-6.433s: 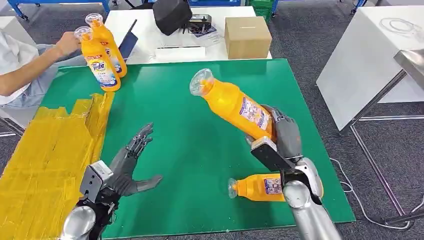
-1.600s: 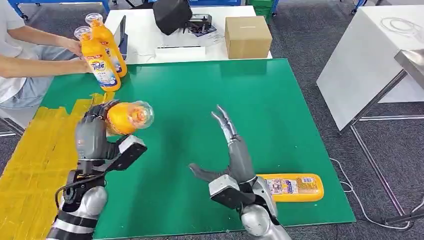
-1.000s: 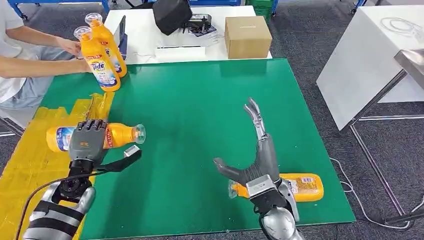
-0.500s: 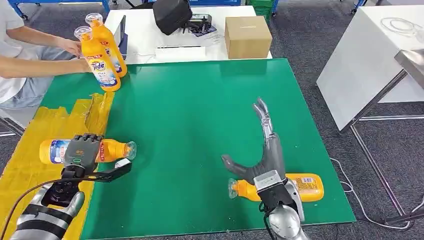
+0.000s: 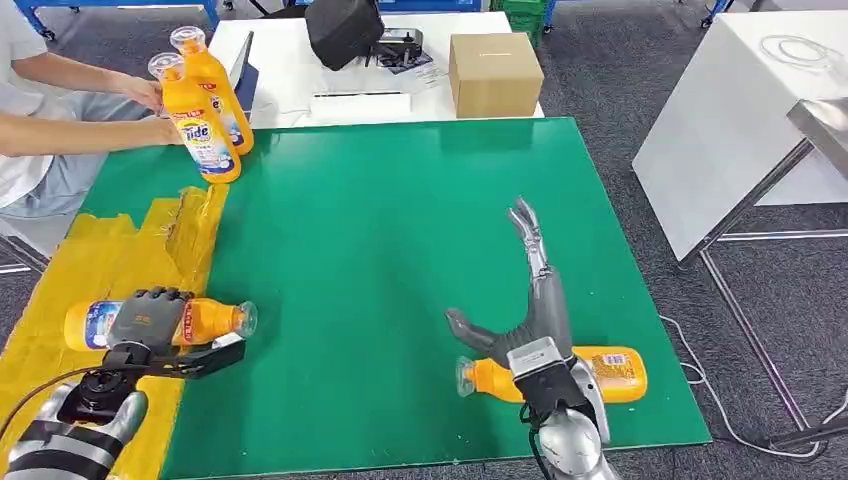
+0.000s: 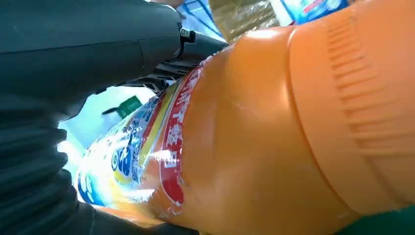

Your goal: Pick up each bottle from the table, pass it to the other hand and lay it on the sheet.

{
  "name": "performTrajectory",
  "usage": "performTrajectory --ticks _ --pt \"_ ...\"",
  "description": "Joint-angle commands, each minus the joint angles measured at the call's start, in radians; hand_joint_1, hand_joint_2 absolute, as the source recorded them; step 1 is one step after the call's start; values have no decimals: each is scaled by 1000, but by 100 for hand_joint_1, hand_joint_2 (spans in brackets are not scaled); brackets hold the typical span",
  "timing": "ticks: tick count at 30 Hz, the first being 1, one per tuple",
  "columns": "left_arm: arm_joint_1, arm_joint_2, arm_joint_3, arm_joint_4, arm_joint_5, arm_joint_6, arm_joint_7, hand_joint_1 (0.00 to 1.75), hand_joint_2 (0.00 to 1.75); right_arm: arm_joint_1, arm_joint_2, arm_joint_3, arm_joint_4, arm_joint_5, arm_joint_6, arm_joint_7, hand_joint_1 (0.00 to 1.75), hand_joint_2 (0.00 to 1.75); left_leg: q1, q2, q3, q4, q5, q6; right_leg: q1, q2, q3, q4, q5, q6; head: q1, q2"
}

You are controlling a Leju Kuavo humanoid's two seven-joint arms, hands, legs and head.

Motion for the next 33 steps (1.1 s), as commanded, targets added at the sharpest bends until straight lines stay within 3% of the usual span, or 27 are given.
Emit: performTrajectory --ticks 1,16,20,22,24,28,30,33 --pt "-15 3 9 88 17 -27 1 0 175 -27 7 -31 63 2 -1 7 0 175 1 1 4 -1 -1 -1 2 0 4 -2 0 -2 0 0" --pt "-16 -40 13 105 36 18 10 0 175 -25 3 -42 61 11 0 18 0 175 1 1 5 -1 0 0 1 0 5 -2 0 -1 0 0" --pt "44 -30 14 -20 148 68 -109 0 175 -14 -7 -41 54 8 6 16 0 175 1 1 6 -1 0 0 2 0 6 -2 0 -2 0 0" --pt "109 -31 31 -137 275 133 -237 0 175 -8 -17 -36 47 5 11 11 0 175 2 2 7 -1 -1 0 2 1 7 -3 0 -2 0 0" --pt "214 -81 86 -327 495 229 -443 0 175 -5 -32 -25 41 7 11 2 0 175 2 2 6 -1 -2 0 2 1 7 -2 0 -2 0 0" --pt "277 -104 108 -443 533 218 -468 0 175 -9 -34 -11 43 11 10 -1 0 175 1 3 4 0 -3 1 1 2 4 -2 -1 -1 0 0" --pt "301 -152 139 -507 672 251 -608 0 175 -11 -55 12 46 78 -5 9 0 175 1 2 2 0 -2 1 0 0 2 -2 -1 -1 0 0" --pt "350 -214 181 -617 782 251 -694 0 175 3 -76 38 33 140 -28 20 0 175 1 1 1 0 -1 1 0 0 1 -2 0 -1 0 0"
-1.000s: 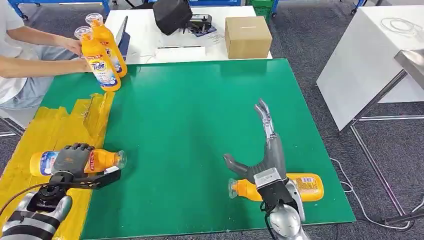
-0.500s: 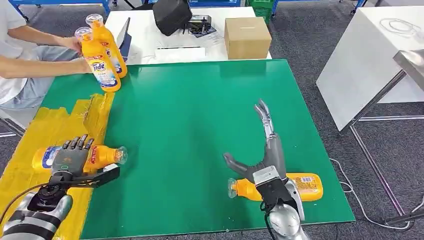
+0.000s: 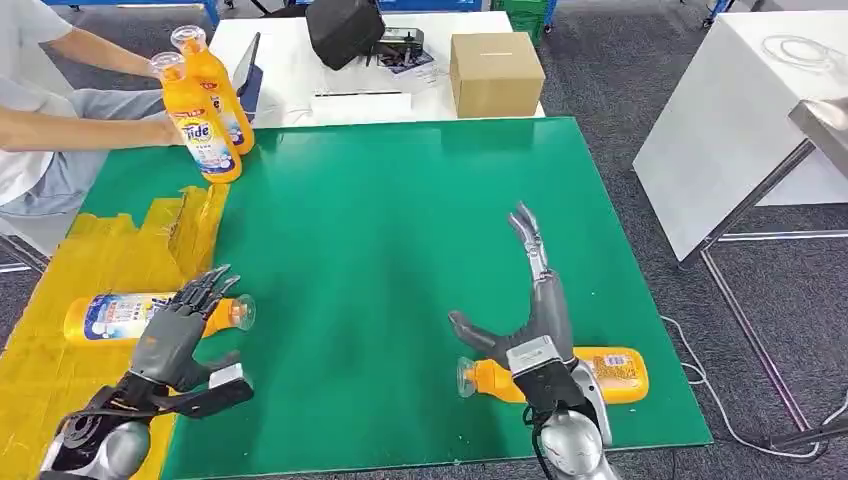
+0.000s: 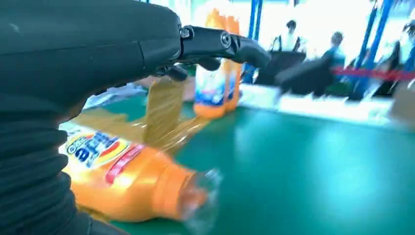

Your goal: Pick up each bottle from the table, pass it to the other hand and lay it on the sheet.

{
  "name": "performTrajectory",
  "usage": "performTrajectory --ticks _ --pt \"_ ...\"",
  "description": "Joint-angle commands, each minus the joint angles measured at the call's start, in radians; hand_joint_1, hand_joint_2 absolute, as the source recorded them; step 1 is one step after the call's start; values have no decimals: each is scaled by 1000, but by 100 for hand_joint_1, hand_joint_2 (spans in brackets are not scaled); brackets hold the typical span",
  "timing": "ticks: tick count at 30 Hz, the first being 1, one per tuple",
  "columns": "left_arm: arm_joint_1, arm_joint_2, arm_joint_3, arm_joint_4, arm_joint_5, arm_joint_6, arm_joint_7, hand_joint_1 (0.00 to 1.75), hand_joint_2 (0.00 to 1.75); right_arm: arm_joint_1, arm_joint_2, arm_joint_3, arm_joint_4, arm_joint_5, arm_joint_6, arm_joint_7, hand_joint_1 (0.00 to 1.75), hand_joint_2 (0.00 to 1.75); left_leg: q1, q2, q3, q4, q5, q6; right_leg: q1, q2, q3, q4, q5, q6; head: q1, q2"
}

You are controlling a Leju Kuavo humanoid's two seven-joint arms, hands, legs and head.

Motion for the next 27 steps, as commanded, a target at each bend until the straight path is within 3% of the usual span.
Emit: performTrajectory --ticks 1,5,12,13,18,27 --pt "133 -171 127 -318 254 17 -220 0 175 0 -73 54 13 123 -35 17 0 175 2 2 1 1 -1 0 2 0 2 -1 0 -1 0 0" --pt "153 -227 148 -372 276 16 -259 0 175 47 -127 88 -12 201 -16 25 0 175 2 2 1 1 -1 0 3 0 2 -1 0 -1 0 0" --pt "152 -233 150 -367 278 19 -272 0 175 65 -151 90 -11 236 -7 35 0 175 1 1 1 0 -1 0 2 0 2 -1 0 -1 0 0" --pt "151 -239 146 -369 307 -4 -276 0 175 69 -193 108 4 311 43 90 0 175 0 1 1 0 0 0 1 0 2 -1 0 -1 0 0" --pt "125 -261 108 -345 357 -82 -266 0 175 89 -322 175 88 448 112 137 0 175 1 -2 3 -1 0 0 2 -2 4 -3 0 -1 0 0" --pt "80 -288 58 -270 366 -113 -206 0 175 180 -466 193 43 500 76 287 0 175 0 -4 4 -1 -1 0 0 -5 6 -3 -1 -1 0 0"
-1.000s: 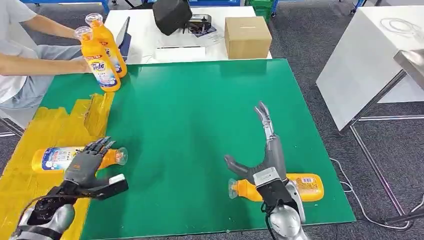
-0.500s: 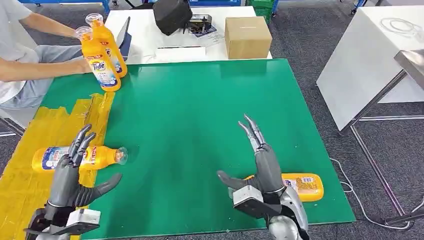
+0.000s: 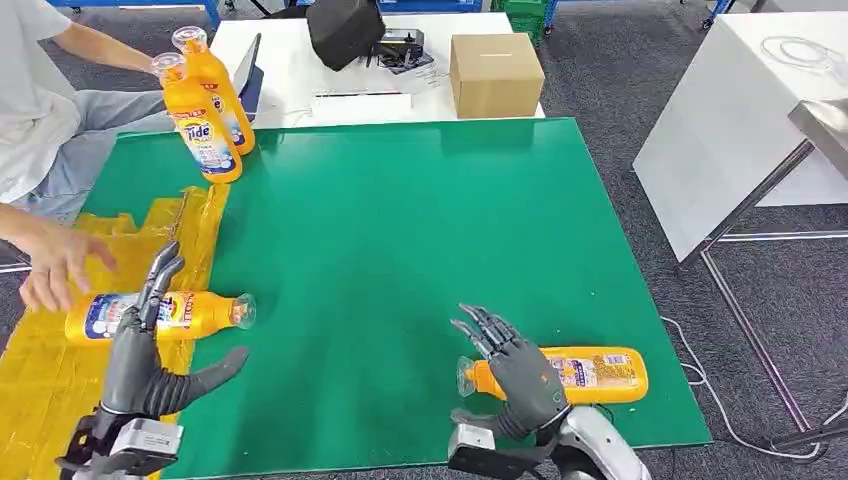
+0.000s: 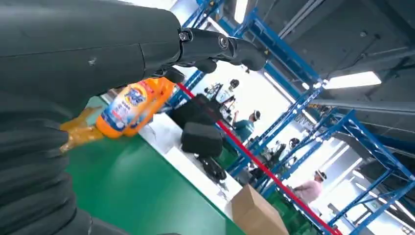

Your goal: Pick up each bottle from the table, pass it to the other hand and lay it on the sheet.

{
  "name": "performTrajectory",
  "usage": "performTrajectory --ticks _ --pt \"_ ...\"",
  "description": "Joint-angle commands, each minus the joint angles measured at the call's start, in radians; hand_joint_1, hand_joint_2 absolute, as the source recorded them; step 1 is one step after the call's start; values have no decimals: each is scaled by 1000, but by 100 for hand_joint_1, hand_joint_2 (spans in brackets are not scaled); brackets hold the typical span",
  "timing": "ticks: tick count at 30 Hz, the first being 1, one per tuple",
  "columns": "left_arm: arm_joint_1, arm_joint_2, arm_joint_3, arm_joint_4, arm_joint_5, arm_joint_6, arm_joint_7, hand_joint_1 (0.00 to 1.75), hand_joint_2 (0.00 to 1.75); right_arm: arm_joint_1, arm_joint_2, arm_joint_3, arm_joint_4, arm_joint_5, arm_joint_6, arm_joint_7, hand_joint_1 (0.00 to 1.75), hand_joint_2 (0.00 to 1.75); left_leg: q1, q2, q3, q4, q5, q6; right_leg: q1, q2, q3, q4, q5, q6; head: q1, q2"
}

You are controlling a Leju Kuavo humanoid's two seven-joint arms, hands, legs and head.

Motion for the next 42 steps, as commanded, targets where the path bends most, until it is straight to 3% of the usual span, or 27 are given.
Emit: performTrajectory --ticks 1,6,13,29,42 --pt "-56 -47 -54 100 10 -15 41 0 175 62 -171 40 24 39 -35 137 0 175 1 -2 4 -1 -1 0 1 -4 6 -3 -1 -2 0 0" --pt "-51 -54 -51 87 56 -57 49 0 175 75 -159 -23 41 96 -59 220 0 175 1 -2 3 -1 -1 0 2 -4 4 -2 -1 -2 0 0" --pt "-47 -72 -44 86 46 -69 73 0 175 52 -105 -82 105 288 -66 351 0 175 1 1 4 -1 -1 0 2 -2 4 -3 0 -2 0 0" --pt "-55 -76 -41 103 44 -70 85 0 175 32 -58 -183 201 342 -20 352 0 175 1 2 4 -2 -1 -1 3 -1 5 -3 0 -2 0 0" --pt "-64 -75 -47 122 45 -71 90 0 175 28 -68 -209 257 353 39 373 0 175 1 1 4 -2 0 -1 3 -1 5 -3 0 -2 0 0"
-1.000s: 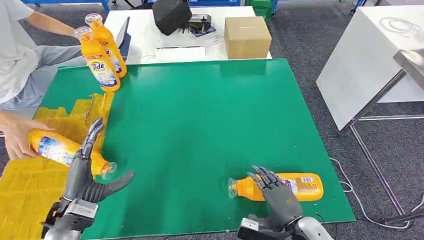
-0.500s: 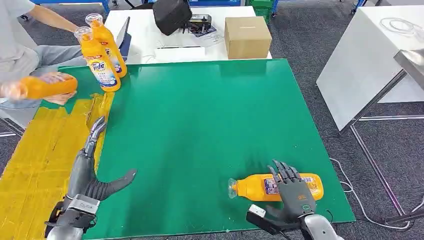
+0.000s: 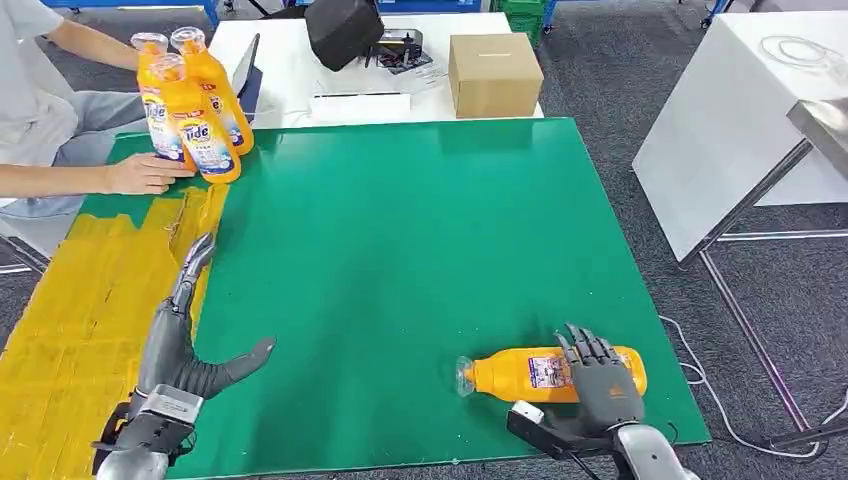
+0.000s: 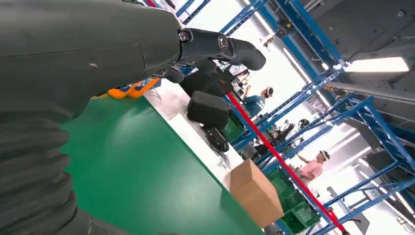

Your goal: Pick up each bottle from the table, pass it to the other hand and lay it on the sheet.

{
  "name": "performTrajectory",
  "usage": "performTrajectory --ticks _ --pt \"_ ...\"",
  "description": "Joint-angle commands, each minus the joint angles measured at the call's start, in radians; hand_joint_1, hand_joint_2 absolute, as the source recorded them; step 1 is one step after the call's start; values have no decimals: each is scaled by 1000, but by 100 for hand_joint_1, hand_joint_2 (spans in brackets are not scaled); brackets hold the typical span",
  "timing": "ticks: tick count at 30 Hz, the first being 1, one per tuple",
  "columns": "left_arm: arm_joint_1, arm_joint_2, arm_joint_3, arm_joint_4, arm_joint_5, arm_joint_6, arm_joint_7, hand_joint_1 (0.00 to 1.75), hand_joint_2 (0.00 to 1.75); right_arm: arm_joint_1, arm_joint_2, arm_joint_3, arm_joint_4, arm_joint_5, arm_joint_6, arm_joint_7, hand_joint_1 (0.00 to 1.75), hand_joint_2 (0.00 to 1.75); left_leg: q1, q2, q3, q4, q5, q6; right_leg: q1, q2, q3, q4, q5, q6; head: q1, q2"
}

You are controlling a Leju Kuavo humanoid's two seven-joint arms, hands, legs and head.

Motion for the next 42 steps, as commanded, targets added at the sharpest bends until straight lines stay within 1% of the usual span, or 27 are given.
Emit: performTrajectory --ticks 1,5,6,7,8,9,10,11,22,23,27,30,33,34,35,36,37,38,39,40,42 --pt "-37 -6 -9 83 -5 -6 17 0 175 -25 18 -45 125 5 58 21 0 175 1 -1 3 -2 0 0 1 -2 4 -3 0 -1 0 0" --pt "-56 -3 -18 108 -16 0 29 0 175 -13 8 -50 141 2 77 33 0 175 1 -2 3 -1 1 0 1 -3 4 -2 0 -1 0 0" --pt "-58 -3 -21 112 -16 1 30 0 175 -15 8 -50 148 1 78 33 5 175 2 -2 5 -2 1 0 2 -4 6 -4 0 -2 0 0" --pt "-59 -3 -22 112 -15 1 31 0 175 -17 8 -49 150 1 77 33 73 175 1 -2 4 -1 1 0 1 -3 5 -3 0 -1 0 0" --pt "-58 -2 -23 113 -15 2 33 0 175 -20 10 -48 153 1 76 33 154 175 1 -2 5 -2 1 0 2 -4 6 -3 1 -2 0 0" --pt "-58 -1 -24 113 -15 3 34 0 175 -21 11 -46 152 1 76 33 154 175 1 -1 5 -1 1 0 2 -2 6 -3 1 -1 0 0" --pt "-57 -1 -23 114 -15 3 35 0 175 -22 12 -45 152 1 75 33 159 175 0 -1 4 -1 1 0 1 -2 5 -2 1 -1 0 0" --pt "-55 -1 -22 113 -15 4 36 0 175 -24 14 -44 150 1 77 34 175 175 1 -1 5 -1 1 0 1 -2 6 -3 1 -1 0 0" --pt "-54 -2 -19 115 -10 2 40 0 175 -22 12 -42 145 0 75 34 175 175 1 -2 6 -1 0 0 0 -2 6 -2 0 -1 0 0" --pt "-55 -2 -19 116 -8 0 42 0 175 -22 10 -40 145 1 74 34 175 175 2 -2 7 -1 0 0 1 -4 8 -3 0 -2 0 0" --pt "-57 -2 -20 117 -5 -4 44 0 175 -25 8 -33 134 7 68 31 175 175 1 -2 6 -1 0 0 1 -2 6 -2 0 -1 0 0" --pt "-55 -3 -20 110 -1 -13 47 0 175 -33 26 -38 112 8 22 16 175 175 1 -2 6 -1 0 0 1 -2 6 -2 0 -1 0 0" --pt "-52 -3 -20 105 -1 -14 49 0 175 -39 34 -37 99 6 33 17 175 175 1 -1 6 -1 0 0 1 -1 6 -2 0 -1 0 0" --pt "-50 -2 -21 102 -1 -18 51 0 175 -37 56 -54 85 -9 -26 -6 175 175 1 0 5 -1 0 0 0 -1 5 -1 0 -1 0 0" --pt "-44 -3 -27 91 -1 -28 55 0 175 -46 99 -77 54 -26 -83 -38 175 175 1 0 6 -1 0 0 1 -1 6 -2 0 -2 0 0" --pt "-39 -2 -32 85 19 -55 62 0 175 -49 140 -96 17 -80 -151 -86 175 175 1 0 5 -1 0 0 0 -1 5 -1 0 -1 0 0" --pt "-35 -2 -34 74 59 -96 73 0 175 -53 172 -112 -18 -110 -180 -112 175 175 2 0 6 -1 0 -1 2 -1 6 -2 0 -2 0 0" --pt "-30 -9 -39 79 243 -245 99 0 175 -55 207 -124 -61 -169 -246 -165 175 175 2 3 6 0 -1 -1 2 1 5 -1 0 -3 0 0" --pt "-29 -9 -45 90 381 -359 130 0 175 -60 236 -130 -103 -206 -302 -207 175 175 0 2 3 0 0 -1 0 2 3 1 0 -2 0 0" --pt "-30 -8 -51 96 392 -371 139 0 175 -63 248 -131 -121 -222 -329 -227 175 175 1 3 3 0 -1 -1 1 2 2 1 0 -2 0 0" --pt "-46 -10 -92 135 378 -360 170 0 175 -64 282 -134 -178 -331 -390 -310 175 175 1 4 3 0 -1 -2 2 2 2 1 0 -3 0 0"
